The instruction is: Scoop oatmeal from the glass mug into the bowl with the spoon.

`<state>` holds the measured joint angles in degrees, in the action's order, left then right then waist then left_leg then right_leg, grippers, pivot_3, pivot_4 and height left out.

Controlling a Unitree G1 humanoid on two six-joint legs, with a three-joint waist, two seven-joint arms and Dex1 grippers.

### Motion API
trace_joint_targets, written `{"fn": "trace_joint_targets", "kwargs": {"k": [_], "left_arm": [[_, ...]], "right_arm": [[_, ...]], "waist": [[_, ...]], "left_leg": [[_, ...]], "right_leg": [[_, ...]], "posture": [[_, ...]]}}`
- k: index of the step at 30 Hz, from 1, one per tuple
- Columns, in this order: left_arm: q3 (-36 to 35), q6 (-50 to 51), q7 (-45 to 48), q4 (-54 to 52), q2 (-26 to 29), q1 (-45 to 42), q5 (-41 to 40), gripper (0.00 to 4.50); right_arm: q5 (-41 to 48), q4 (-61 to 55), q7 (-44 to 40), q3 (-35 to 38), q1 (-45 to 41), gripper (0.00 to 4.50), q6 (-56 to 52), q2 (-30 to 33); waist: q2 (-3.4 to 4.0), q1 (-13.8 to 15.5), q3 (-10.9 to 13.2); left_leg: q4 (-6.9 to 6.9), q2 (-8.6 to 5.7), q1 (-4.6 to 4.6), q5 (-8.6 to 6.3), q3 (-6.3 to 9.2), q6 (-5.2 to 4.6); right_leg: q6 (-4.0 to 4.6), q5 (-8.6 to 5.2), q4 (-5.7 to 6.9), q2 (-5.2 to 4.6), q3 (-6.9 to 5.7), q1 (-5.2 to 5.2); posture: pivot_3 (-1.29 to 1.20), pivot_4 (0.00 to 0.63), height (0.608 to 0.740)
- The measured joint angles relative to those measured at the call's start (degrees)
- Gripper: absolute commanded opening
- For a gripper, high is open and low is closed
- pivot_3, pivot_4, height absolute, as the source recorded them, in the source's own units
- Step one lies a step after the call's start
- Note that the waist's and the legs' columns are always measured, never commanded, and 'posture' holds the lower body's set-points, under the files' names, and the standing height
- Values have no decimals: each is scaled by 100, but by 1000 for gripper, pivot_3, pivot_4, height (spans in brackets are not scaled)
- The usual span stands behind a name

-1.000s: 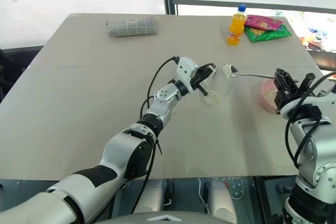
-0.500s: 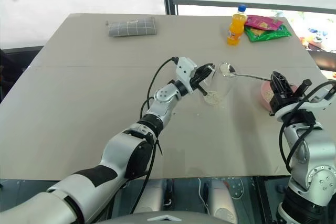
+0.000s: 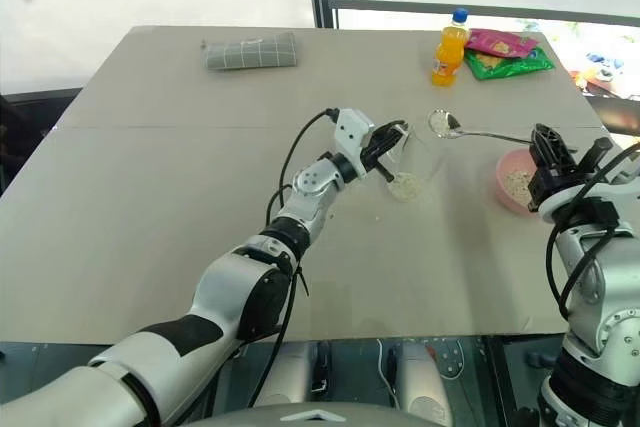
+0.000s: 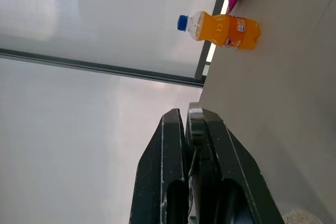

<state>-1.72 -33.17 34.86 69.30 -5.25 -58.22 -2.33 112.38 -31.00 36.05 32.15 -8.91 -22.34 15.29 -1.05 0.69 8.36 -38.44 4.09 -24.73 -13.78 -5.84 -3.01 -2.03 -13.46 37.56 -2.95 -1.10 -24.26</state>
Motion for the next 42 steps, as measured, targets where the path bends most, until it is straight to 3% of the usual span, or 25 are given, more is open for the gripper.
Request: {"fn": "trace_joint_targets", "kwargs": {"k": [10,20,25,31,42], "left_arm": [[-57,86,-68,147,198,-6,-2,37],[-302,154,-182,147,609,-109,-21,37],[-341,153,-149,129,615,-107,-44,37],[-345,149,-147,78,597,-83,-116,37],[-353,150,-164,-32,606,7,-201,37]], "right_arm": [[1,204,48,716,-111,0,8,286],[-4,1891,-353,1671,0,0,-664,1194],[-100,2744,-667,1642,165,0,-980,1796],[-921,3224,-1072,1364,100,0,-1113,2193],[-2769,3151,-1934,619,-196,0,-1477,2836]], "waist": [[0,5,0],[1,7,0],[1,-2,0],[3,-14,-1],[5,12,0]], "left_leg": [[-1,0,0,0,-3,0],[-1,-1,2,0,-15,0],[0,-2,5,0,-17,0],[0,-2,9,0,-16,0],[-1,-2,3,0,-20,0]], "right_leg": [[0,0,0,0,0,0],[0,0,0,-1,4,0],[0,0,1,-1,11,0],[0,0,5,0,17,0],[-1,0,-1,0,11,0]], "posture": [[0,150,740],[0,150,740],[0,150,740],[0,150,740],[0,150,740]]}}
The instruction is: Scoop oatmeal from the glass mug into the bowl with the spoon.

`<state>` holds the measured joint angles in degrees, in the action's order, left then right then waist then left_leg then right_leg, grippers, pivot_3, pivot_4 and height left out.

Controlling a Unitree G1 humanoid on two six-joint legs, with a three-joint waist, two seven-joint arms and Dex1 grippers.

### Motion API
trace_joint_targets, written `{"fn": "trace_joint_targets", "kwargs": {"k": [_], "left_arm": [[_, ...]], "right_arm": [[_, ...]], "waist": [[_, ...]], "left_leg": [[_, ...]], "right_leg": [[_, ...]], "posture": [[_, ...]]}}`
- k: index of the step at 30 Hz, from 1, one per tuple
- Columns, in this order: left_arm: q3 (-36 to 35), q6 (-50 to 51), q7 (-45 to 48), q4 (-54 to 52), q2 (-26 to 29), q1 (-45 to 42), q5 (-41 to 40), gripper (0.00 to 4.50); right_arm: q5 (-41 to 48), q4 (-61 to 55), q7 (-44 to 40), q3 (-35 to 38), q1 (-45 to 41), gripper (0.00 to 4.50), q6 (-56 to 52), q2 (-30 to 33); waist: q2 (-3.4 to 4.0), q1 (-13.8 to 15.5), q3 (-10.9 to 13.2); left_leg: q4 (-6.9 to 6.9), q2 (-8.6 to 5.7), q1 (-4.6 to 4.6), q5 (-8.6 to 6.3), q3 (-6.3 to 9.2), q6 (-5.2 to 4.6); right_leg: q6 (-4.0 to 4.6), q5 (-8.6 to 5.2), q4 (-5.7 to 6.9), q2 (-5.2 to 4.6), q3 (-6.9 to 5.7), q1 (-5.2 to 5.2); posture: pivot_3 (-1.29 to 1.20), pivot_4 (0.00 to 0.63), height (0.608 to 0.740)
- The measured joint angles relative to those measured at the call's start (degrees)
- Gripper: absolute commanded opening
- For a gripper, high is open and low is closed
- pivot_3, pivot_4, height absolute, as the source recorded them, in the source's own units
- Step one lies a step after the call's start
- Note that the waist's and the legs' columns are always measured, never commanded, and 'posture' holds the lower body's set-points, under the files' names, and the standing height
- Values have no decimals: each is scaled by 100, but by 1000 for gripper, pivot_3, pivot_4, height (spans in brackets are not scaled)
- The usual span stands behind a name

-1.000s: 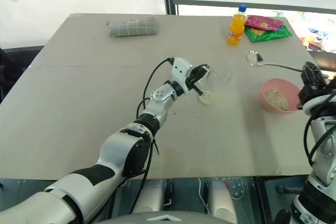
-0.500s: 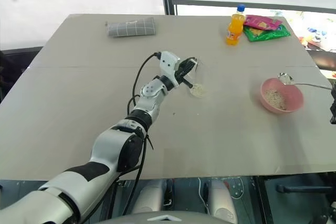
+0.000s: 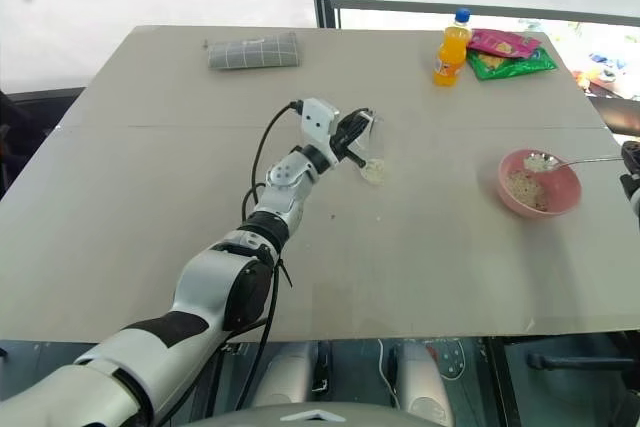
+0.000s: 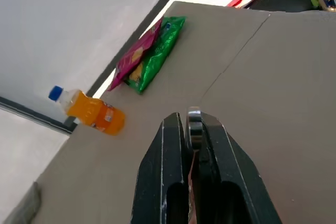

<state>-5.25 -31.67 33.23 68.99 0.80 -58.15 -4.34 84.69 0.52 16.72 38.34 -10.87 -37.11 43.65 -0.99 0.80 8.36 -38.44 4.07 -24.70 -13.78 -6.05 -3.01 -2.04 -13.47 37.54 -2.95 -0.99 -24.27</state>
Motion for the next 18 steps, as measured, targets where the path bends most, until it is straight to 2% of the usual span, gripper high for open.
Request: {"fn": "trace_joint_targets", "kwargs": {"k": [6,9,12,18], "left_arm": [[2,1,20,-85,-8,2,-26,37],[4,5,35,-95,-11,14,-36,37],[-11,65,28,-96,-37,18,-56,37],[-69,125,20,-127,-134,100,-146,37]], "right_arm": [[-1061,-486,-572,-349,100,0,-129,359],[-1765,-852,-1030,-544,172,0,-138,700],[-2758,-1344,-1793,-1098,314,0,-158,1441],[-4072,-1815,-2708,-1672,476,0,-76,1872]], "waist": [[1,-7,1],[1,-6,1],[7,-8,5],[6,-2,6]], "left_leg": [[0,0,2,0,2,0],[-1,-1,2,0,1,0],[-1,-1,2,0,3,0],[-4,-2,0,0,1,1]], "right_leg": [[0,0,1,0,1,0],[-1,0,1,0,0,0],[-1,-1,0,0,-1,0],[-1,-1,-1,0,-4,0]], "posture": [[0,150,740],[0,150,740],[0,150,740],[0,150,740]]}}
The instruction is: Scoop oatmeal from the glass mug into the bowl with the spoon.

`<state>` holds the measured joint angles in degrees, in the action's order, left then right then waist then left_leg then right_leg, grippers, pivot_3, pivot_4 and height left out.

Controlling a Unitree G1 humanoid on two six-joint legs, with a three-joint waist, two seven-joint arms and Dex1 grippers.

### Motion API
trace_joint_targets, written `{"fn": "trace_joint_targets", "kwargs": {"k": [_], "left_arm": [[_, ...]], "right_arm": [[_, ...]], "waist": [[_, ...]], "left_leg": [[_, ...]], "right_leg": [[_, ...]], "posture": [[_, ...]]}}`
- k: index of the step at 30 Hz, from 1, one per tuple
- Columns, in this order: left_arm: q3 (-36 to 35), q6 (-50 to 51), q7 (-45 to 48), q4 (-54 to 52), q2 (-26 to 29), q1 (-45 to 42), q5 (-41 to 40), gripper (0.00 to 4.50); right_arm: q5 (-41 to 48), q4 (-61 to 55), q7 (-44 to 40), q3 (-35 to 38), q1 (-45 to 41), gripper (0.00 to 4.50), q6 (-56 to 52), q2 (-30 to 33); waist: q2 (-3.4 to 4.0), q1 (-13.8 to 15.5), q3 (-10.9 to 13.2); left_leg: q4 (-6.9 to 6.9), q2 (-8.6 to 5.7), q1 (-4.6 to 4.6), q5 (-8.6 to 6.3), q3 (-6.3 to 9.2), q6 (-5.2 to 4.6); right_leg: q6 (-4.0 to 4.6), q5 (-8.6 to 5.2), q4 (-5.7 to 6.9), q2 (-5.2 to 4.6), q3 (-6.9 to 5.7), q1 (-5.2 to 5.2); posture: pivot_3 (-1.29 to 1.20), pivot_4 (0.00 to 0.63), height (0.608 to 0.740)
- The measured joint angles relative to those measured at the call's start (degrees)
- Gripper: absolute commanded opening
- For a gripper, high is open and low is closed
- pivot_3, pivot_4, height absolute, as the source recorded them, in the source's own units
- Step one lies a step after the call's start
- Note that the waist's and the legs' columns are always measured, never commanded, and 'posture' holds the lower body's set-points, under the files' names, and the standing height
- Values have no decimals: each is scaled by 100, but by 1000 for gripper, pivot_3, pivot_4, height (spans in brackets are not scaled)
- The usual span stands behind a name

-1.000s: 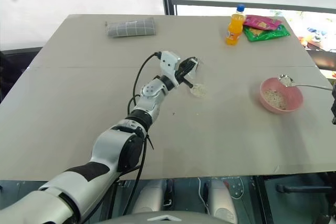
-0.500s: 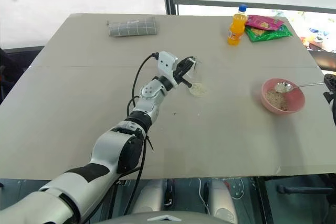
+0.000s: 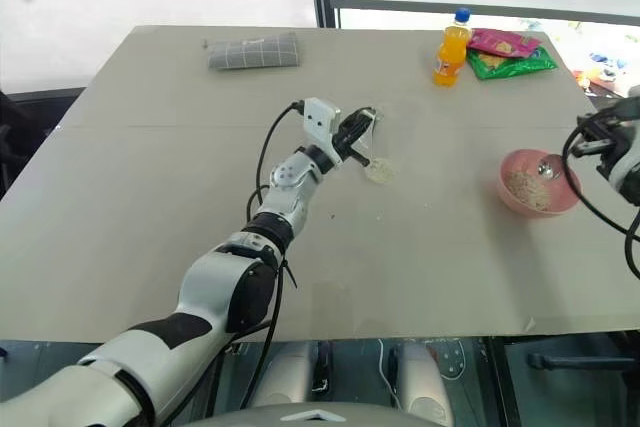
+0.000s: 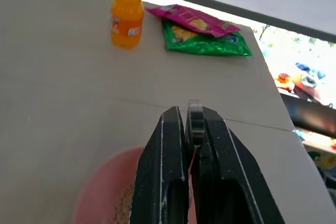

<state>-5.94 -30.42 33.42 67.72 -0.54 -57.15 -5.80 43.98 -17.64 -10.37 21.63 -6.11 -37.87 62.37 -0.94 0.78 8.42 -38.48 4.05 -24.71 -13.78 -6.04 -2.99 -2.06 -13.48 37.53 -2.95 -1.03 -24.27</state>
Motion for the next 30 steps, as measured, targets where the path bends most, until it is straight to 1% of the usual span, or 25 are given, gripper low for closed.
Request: {"fn": "trace_joint_targets", "kwargs": {"k": [4,6,7,9,12,16,19,23,25,27,30], "left_arm": [[4,-2,-26,-11,9,115,5,37],[20,-15,-65,-48,35,143,16,37],[42,-31,-86,-95,47,160,27,37],[104,-67,-110,-165,33,182,76,37],[171,-138,-199,-198,53,243,149,37],[208,-286,-264,-200,100,338,232,37],[215,-389,-346,-200,98,344,260,37],[225,-503,-445,-200,63,346,332,37],[225,-545,-469,-199,17,347,336,37],[213,-568,-480,-198,2,347,333,37],[209,-615,-478,-189,-10,347,335,37]], "right_arm": [[-558,13,-361,-108,-77,0,56,-39],[-464,72,-296,-40,-450,0,-32,-326],[-241,158,-168,105,-829,0,-173,-658],[153,256,58,284,-1310,0,-415,-983],[1400,409,688,741,-2362,0,-989,-1713],[2737,420,1490,828,-2984,0,-1444,-2324],[3547,419,2117,574,-3212,0,-1637,-2733],[4027,400,2447,193,-3281,0,-1705,-2992],[4127,401,2493,-27,-3281,0,-1764,-3044],[4186,406,2501,-98,-3281,0,-1806,-3034],[4072,407,2359,-306,-3281,0,-1885,-2834]], "waist": [[-1,0,0],[-2,-16,1],[-3,-35,2],[-1,-22,3],[1,-24,3],[1,1,2],[1,5,2],[1,0,2],[1,5,2],[2,1,2],[2,-2,2]], "left_leg": [[-2,0,1,1,-2,1],[-6,1,2,1,-1,1],[-7,2,4,1,2,1],[-8,1,5,1,1,1],[-8,4,4,0,1,1],[-7,7,-3,0,-6,1],[-8,5,-7,0,-10,1],[-7,3,-7,0,-11,0],[-7,3,-8,0,-8,0],[-8,3,-8,0,-10,0],[-7,4,-8,0,-8,0]], "right_leg": [[0,0,2,0,0,0],[0,0,4,2,2,0],[0,0,6,3,5,0],[0,0,11,4,5,0],[2,1,15,5,3,-1],[2,1,12,3,-6,-1],[2,1,10,-3,-10,-1],[2,1,11,-4,-10,-1],[2,1,11,-4,-14,-1],[2,1,11,-4,-13,-1],[2,1,11,-4,-14,-1]], "posture": [[0,150,740],[0,150,740],[0,150,740],[0,150,740],[0,150,740],[0,150,740],[0,150,740],[0,150,740],[0,150,740],[0,150,740],[0,150,740]]}}
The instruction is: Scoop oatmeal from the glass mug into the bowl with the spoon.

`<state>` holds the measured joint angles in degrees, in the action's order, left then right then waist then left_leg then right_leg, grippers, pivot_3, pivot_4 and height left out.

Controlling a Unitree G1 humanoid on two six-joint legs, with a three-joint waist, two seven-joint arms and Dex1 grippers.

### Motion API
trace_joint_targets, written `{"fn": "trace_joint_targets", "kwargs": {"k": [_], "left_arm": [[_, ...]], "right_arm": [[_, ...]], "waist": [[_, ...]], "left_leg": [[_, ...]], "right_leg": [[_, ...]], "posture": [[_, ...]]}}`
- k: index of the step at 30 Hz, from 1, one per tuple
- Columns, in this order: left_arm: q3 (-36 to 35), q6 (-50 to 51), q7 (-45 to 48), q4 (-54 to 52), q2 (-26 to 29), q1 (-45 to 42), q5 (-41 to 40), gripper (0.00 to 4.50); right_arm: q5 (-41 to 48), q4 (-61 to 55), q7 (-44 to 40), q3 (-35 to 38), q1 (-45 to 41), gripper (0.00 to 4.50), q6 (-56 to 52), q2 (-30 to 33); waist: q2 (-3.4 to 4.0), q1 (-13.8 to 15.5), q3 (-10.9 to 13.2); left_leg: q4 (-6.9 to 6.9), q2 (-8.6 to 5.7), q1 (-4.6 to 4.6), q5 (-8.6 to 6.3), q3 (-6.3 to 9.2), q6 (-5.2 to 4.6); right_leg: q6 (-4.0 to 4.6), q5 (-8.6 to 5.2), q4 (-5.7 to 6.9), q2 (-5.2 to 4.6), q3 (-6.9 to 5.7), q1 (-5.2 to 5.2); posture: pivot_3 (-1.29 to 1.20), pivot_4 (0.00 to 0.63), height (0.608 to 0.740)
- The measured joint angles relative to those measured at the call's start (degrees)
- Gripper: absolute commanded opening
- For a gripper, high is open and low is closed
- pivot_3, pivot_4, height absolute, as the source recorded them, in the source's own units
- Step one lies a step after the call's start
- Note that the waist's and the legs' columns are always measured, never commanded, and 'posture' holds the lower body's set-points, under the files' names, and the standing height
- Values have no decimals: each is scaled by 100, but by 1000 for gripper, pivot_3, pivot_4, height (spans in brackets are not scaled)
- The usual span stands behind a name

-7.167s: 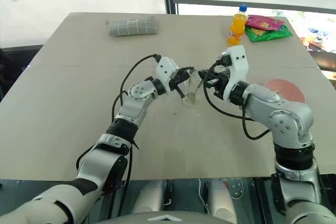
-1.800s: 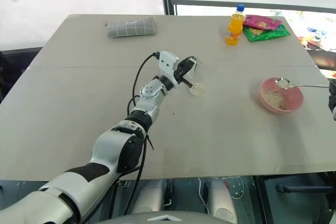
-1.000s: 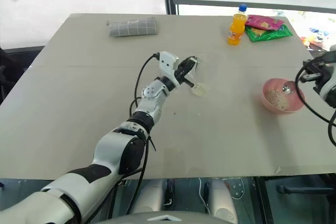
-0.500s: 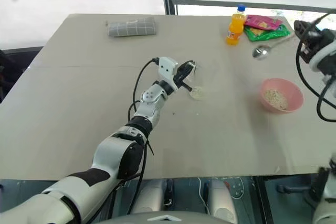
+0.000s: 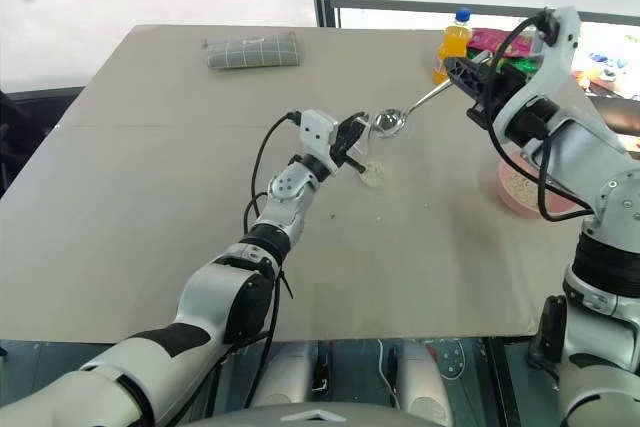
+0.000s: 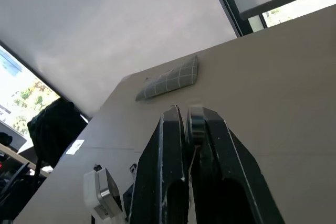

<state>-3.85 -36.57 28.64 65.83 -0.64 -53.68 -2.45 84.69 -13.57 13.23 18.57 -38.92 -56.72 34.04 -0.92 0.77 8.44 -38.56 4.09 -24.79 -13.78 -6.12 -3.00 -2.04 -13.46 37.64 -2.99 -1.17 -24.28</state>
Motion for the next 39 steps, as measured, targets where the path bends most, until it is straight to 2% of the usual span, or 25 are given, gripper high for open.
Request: {"fn": "trace_joint_targets", "kwargs": {"k": [2,5,9,18,39], "left_arm": [[-6,-30,-6,19,-24,0,0,37],[-5,-51,-15,80,-79,0,4,0],[6,-112,-54,185,-93,1,52,0],[5,-169,-3,238,-112,20,71,0],[18,-548,-121,344,-85,189,234,0]], "right_arm": [[-357,8,-159,-291,1,0,-71,99],[-865,91,-432,-638,3,1017,-74,100],[-1327,107,-737,-750,-1,3000,-14,66],[-2125,196,-924,-623,-24,3000,267,-138],[-2492,308,-1066,-408,-22,3000,205,-337]], "waist": [[0,-7,0],[0,-7,0],[0,-7,0],[0,-5,0],[0,-11,0]], "left_leg": [[0,0,1,0,0,0],[0,0,1,0,1,0],[0,0,0,0,1,0],[0,1,0,0,1,0],[1,1,3,0,2,0]], "right_leg": [[0,0,0,0,0,0],[0,0,1,1,-1,0],[0,0,-1,1,-2,0],[0,0,-1,1,-4,0],[0,0,2,1,-5,0]], "posture": [[0,150,740],[0,150,740],[0,150,740],[0,150,740],[0,150,740]]}}
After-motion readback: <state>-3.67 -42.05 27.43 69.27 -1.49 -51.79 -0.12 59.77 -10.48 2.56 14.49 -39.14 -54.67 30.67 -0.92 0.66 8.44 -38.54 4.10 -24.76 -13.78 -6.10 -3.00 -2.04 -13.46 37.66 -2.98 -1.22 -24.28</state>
